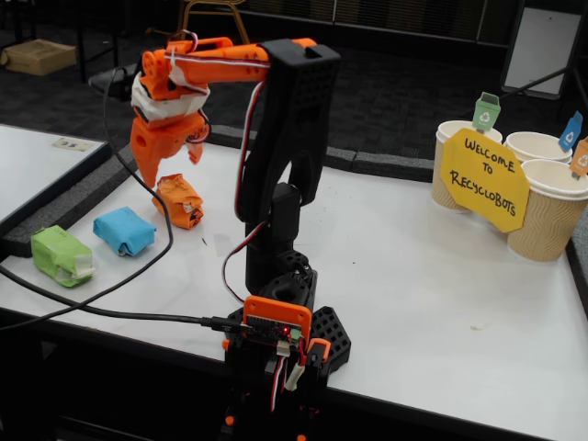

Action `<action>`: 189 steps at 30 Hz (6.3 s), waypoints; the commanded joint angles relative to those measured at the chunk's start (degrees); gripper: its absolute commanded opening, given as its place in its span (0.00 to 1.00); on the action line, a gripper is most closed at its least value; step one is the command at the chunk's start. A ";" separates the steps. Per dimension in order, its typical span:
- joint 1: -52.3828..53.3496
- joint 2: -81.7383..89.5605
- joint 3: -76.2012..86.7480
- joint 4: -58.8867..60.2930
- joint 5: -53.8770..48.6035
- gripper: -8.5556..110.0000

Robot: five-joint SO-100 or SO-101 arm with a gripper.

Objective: Sort rubbish by color.

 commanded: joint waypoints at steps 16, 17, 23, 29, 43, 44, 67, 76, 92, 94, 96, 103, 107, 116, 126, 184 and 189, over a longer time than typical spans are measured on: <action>2.29 -7.73 -1.05 -7.65 -1.05 0.29; 2.64 -8.17 -1.05 -8.00 -1.05 0.29; 4.48 -10.02 -1.14 -10.11 -1.32 0.29; 4.92 -11.25 -0.62 -10.20 -1.41 0.25; 6.59 -12.83 2.64 -11.95 -1.41 0.07; 6.68 -12.83 2.64 -11.95 -1.41 0.07; 6.77 -2.55 -22.94 21.45 -31.55 0.07; 6.86 13.80 -22.94 34.89 -39.73 0.07; 26.10 44.91 -10.63 42.98 -57.13 0.07; 31.55 47.90 -9.76 42.89 -59.33 0.07; 35.07 50.89 -9.93 42.45 -60.91 0.07; 46.05 60.56 -6.24 36.65 -66.09 0.07; 50.80 67.50 -0.97 32.43 -68.38 0.07; 60.64 74.27 6.77 25.05 -71.81 0.07; 72.86 86.66 17.23 22.94 -75.06 0.07; 100.28 53.09 11.34 -15.64 -75.15 0.07; 101.78 42.36 2.11 -18.54 -75.15 0.07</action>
